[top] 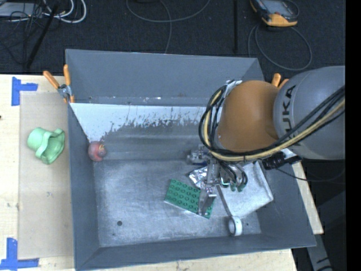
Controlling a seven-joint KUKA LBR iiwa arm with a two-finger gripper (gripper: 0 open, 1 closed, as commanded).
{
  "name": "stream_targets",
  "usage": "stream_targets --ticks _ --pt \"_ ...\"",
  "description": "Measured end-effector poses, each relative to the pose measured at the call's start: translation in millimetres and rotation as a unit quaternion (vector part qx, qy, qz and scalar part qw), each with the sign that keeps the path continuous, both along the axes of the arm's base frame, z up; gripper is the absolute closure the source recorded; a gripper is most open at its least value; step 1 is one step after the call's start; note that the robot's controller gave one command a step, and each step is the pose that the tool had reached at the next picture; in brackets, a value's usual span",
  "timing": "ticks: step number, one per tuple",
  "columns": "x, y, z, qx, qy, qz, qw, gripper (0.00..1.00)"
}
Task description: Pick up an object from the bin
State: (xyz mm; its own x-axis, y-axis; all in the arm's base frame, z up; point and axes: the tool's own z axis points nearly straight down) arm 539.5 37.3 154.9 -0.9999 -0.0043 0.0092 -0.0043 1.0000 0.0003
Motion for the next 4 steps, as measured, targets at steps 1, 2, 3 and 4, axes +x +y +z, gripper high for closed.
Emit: stream_targets --ticks 1,2,3,4 --pt "-7.2 -10 -84 0.0 -0.0076 -0.087 0.9962 0.0" --pt "-5.4 -10 -80 0.001 -0.0081 -0.088 0.9961 1.0" --pt "-11.0 -1 38 0.0 -0.008 -0.04 0.9992 1.0" --pt "-4.6 14 109 0.001 -0.0086 -0.049 0.9988 1.0"
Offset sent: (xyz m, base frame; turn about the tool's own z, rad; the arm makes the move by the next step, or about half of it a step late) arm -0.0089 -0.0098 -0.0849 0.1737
